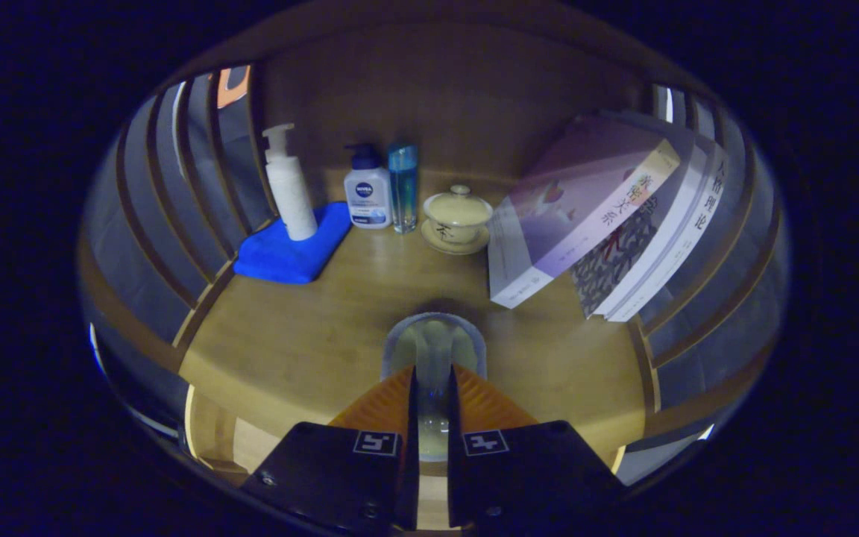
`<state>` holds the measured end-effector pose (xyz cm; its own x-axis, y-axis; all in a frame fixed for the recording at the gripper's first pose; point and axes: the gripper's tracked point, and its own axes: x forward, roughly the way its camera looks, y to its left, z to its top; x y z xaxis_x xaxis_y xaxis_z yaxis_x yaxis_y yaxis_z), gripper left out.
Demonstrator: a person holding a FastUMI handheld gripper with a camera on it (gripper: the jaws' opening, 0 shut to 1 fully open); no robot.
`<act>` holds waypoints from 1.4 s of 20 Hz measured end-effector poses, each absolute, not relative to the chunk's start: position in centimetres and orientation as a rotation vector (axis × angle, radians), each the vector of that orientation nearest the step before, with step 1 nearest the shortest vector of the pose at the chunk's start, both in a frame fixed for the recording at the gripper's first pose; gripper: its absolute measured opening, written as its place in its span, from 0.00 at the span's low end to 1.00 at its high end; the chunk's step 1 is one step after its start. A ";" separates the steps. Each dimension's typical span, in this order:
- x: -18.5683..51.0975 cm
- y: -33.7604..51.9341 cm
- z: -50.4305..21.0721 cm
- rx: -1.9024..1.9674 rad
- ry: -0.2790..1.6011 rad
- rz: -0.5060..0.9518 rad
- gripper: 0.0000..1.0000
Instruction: Pull open the drawer, take out the items inside it, and place them on the countertop above the cabinet.
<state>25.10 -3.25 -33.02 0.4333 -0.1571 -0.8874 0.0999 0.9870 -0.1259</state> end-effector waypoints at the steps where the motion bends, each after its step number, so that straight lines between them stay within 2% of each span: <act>1: 25.6 -3.5 -33.1 -0.052 1.107 -0.167 0.18; 6: 26.3 -3.9 -34.0 -0.073 1.105 -0.180 0.19; 10: 26.6 -4.1 -34.4 -0.062 1.080 -0.200 0.24; 19: 24.1 -2.1 -28.2 -0.061 0.899 -0.132 0.72; 21: 22.3 -1.1 -26.6 -0.068 0.872 -0.104 0.79; 28: 14.7 1.6 -23.4 -0.008 0.773 -0.006 0.84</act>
